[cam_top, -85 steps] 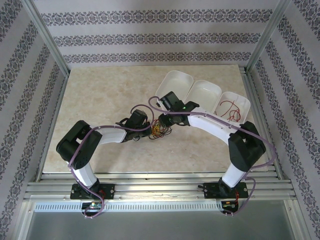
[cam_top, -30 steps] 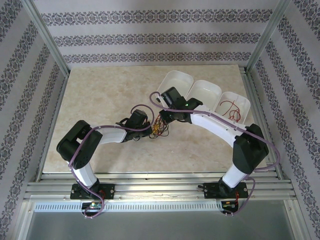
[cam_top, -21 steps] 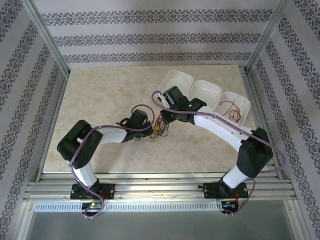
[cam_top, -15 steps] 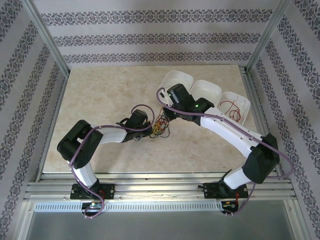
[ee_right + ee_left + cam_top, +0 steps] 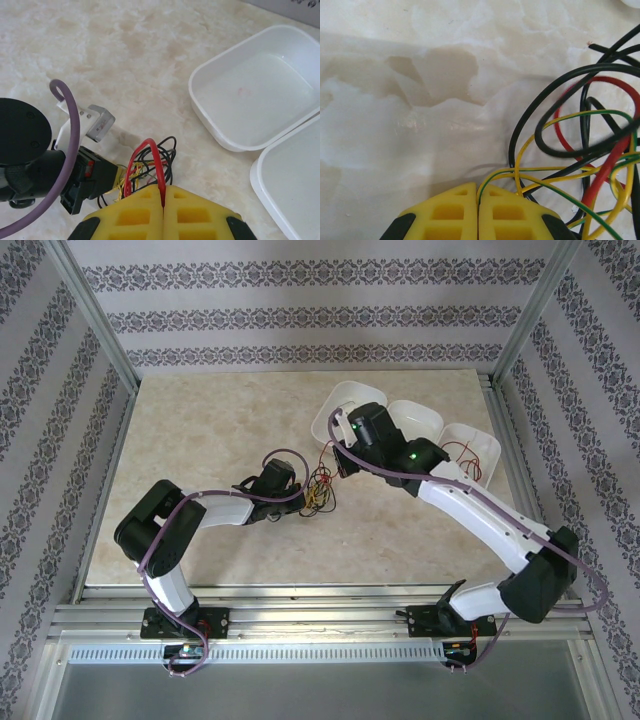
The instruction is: Untangle the cables
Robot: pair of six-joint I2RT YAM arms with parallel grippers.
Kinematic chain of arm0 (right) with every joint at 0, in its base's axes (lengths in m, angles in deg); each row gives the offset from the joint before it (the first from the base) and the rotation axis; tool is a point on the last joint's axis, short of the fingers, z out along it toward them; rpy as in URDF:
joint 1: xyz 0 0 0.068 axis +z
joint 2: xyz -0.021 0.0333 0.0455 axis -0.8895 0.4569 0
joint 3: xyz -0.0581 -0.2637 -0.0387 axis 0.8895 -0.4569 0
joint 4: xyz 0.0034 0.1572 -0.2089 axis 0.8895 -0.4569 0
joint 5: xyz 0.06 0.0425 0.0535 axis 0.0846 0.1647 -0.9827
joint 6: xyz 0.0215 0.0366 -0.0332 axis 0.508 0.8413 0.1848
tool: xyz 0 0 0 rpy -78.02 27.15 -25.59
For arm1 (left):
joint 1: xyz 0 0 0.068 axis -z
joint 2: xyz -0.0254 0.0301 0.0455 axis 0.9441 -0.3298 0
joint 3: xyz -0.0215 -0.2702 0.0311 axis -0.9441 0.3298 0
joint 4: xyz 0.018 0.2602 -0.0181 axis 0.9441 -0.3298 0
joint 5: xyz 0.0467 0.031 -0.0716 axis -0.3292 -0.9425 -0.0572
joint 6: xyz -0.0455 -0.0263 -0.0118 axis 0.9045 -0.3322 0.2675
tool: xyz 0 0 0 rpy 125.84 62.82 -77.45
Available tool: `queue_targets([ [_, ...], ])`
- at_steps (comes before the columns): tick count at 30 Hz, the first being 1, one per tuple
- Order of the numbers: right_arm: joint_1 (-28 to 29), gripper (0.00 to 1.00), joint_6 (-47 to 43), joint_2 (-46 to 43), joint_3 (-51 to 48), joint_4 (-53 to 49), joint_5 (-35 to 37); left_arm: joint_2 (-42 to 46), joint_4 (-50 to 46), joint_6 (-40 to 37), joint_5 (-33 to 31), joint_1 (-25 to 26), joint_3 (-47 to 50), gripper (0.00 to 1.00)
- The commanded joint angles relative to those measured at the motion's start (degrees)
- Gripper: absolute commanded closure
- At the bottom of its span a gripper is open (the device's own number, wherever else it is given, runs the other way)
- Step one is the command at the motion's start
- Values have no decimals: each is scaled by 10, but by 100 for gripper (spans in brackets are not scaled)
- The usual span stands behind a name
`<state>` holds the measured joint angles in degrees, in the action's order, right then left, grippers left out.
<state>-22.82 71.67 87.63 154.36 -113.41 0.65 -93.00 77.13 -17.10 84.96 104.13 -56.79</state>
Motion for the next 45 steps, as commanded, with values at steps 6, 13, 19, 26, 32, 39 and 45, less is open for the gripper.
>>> queue_targets([
  [6,1,100,9,-62,10,21,18,-11,-14,7,-6,1,9,100],
  [13,-5,100,8,-97,10,27,35,-10,-14,8,-6,0,11,100],
  [19,-17,100,14,-121,7,37,29,-10,-14,7,-7,0,11,100],
  [26,-34,100,28,-135,22,45,-11,-12,-14,6,-6,1,9,100],
  [32,-38,100,31,-150,35,47,-32,-15,-14,7,-6,1,11,100],
  [39,-44,100,20,-164,52,47,-28,-15,-13,7,-4,1,9,100],
  [45,-48,100,13,-167,70,48,-30,-16,-14,7,-4,1,7,100],
])
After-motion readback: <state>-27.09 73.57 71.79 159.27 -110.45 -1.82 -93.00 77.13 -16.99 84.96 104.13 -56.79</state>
